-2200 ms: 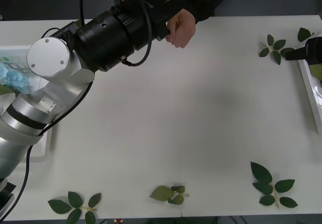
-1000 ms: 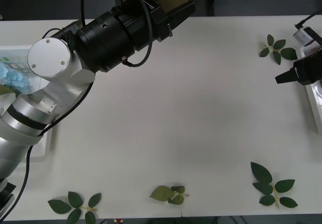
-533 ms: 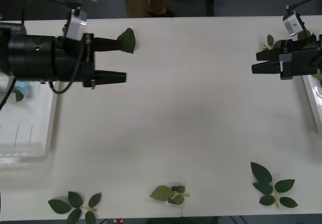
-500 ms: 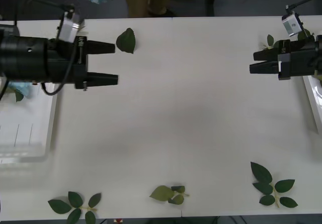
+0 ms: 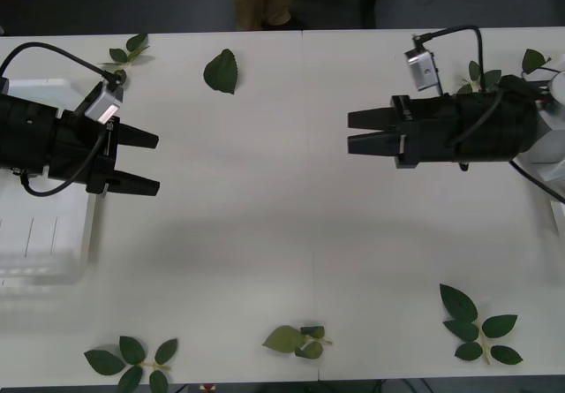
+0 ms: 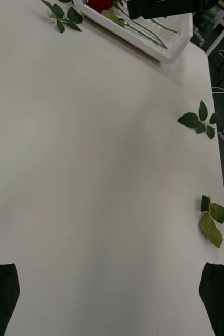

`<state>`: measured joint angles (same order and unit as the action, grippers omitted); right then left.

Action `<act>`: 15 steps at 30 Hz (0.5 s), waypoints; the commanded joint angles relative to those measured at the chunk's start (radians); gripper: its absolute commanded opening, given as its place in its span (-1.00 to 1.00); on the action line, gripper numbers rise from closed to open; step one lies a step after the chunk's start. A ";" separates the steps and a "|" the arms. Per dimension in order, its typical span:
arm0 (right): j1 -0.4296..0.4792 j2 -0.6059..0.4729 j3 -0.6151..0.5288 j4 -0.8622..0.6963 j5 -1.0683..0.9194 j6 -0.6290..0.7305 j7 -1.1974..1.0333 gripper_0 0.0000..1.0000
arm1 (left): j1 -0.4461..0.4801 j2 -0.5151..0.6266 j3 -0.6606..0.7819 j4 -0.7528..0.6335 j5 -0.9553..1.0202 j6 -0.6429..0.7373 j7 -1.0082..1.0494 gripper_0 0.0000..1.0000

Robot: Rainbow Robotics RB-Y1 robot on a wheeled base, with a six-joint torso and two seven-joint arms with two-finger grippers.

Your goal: Place the red flowers into the right box and the blue flowers into the left box. If a person shows an open palm, hand one flower to the person first, then continue sorting.

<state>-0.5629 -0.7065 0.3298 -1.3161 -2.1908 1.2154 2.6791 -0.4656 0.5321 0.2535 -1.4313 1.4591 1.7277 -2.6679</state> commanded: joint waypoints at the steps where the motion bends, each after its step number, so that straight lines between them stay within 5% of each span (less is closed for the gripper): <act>1: 0.006 -0.042 0.150 -0.129 -0.026 -0.119 0.026 0.49 | 0.012 -0.009 -0.068 -0.009 -0.009 -0.031 -0.037 1.00; 8: 0.006 -0.042 0.288 -0.144 -0.044 -0.261 0.026 0.49 | 0.012 -0.009 -0.115 -0.009 -0.014 -0.053 -0.037 1.00; 15: 0.006 -0.042 0.298 -0.138 0.005 -0.346 0.026 0.49 | 0.012 -0.009 -0.128 -0.011 -0.013 -0.056 -0.037 1.00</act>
<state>-0.5621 -0.7204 0.6317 -1.4249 -2.2041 0.8880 2.6792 -0.4656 0.5320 0.1401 -1.4311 1.4511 1.6814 -2.6679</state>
